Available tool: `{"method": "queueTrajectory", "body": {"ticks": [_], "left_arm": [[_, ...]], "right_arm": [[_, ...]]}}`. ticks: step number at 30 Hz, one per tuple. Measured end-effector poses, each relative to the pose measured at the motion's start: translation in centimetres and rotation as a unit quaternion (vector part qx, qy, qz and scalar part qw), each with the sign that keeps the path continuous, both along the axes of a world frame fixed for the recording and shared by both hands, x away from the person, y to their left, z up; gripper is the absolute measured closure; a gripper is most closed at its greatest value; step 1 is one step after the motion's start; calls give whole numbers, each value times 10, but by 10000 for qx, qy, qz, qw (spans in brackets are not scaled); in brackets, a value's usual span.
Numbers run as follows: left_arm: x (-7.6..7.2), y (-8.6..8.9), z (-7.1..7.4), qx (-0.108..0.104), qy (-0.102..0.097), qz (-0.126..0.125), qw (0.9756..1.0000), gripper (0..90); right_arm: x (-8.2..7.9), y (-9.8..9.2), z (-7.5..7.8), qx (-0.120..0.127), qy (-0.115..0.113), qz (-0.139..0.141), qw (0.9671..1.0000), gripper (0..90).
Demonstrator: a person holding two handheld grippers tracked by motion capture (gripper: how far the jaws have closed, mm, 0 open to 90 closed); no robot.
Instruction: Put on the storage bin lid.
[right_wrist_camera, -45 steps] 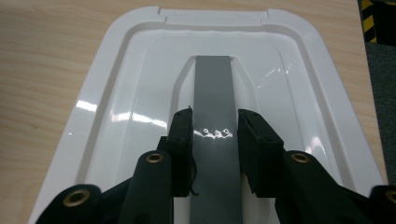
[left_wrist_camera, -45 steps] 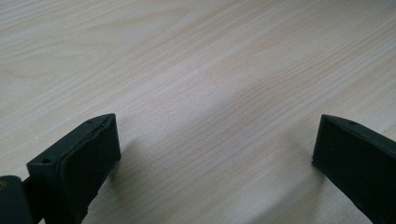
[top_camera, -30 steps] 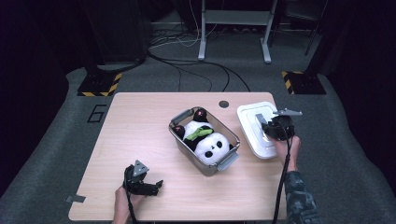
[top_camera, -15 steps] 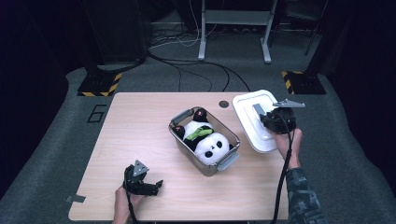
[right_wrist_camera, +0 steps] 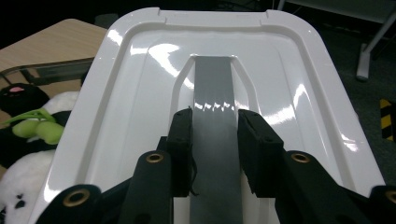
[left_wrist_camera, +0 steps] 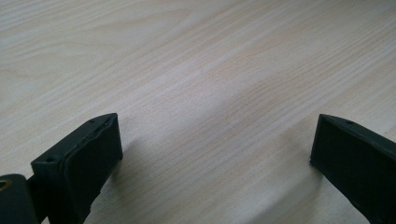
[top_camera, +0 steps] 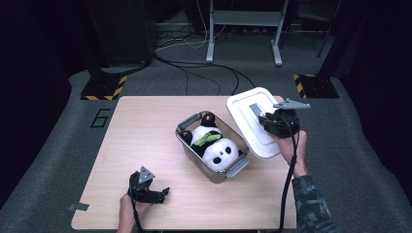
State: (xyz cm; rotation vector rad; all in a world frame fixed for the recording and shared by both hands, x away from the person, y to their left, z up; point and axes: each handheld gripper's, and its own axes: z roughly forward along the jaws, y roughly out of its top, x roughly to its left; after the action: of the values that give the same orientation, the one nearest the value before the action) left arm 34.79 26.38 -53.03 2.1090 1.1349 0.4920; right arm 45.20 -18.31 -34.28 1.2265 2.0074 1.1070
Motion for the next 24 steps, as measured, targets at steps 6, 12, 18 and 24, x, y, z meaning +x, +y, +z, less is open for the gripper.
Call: {"method": "queueTrajectory", "body": {"ticks": [6, 12, 18, 24], "left_arm": [[0, 0, 0, 1, -7, 2, 10000, 18], [0, 0, 0, 36, -18, -20, 10000, 18], [0, 0, 0, 13, -18, -1, 10000, 18], [0, 0, 0, 28, -20, -13, 10000, 18]], "right_arm": [[-5, 22, 4, 79, -16, 344, 9994, 665], [-7, 49, 1, 78, 76, 658, 9978, 666], [-4, 77, -9, 67, 224, 923, 9955, 666], [0, 103, -18, -6, 341, 1157, 9927, 666]]}}
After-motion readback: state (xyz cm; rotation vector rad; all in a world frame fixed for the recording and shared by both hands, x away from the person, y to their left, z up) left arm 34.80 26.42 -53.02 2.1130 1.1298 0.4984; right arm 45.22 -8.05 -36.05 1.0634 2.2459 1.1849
